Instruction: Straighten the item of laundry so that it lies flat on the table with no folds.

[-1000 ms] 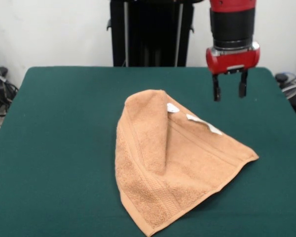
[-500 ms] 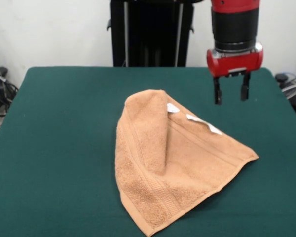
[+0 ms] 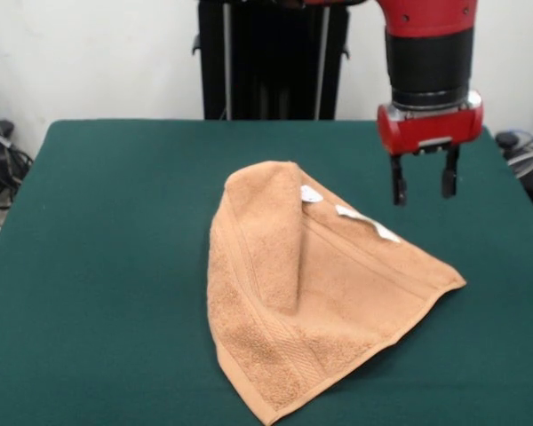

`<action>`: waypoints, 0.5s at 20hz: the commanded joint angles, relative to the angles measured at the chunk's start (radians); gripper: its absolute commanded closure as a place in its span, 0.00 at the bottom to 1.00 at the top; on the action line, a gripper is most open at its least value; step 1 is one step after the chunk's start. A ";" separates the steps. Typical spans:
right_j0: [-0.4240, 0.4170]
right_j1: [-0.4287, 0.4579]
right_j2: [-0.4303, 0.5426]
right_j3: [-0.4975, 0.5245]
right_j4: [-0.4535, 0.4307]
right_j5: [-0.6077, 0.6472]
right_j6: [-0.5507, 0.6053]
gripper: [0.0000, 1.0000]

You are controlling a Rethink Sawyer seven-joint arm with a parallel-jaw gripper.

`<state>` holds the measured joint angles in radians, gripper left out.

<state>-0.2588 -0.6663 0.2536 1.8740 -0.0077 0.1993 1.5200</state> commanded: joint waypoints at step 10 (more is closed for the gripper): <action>0.028 0.043 0.033 -0.020 0.011 0.090 0.145 0.00</action>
<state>-0.2565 -0.6385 0.2651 1.8407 -0.0077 0.1993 1.5200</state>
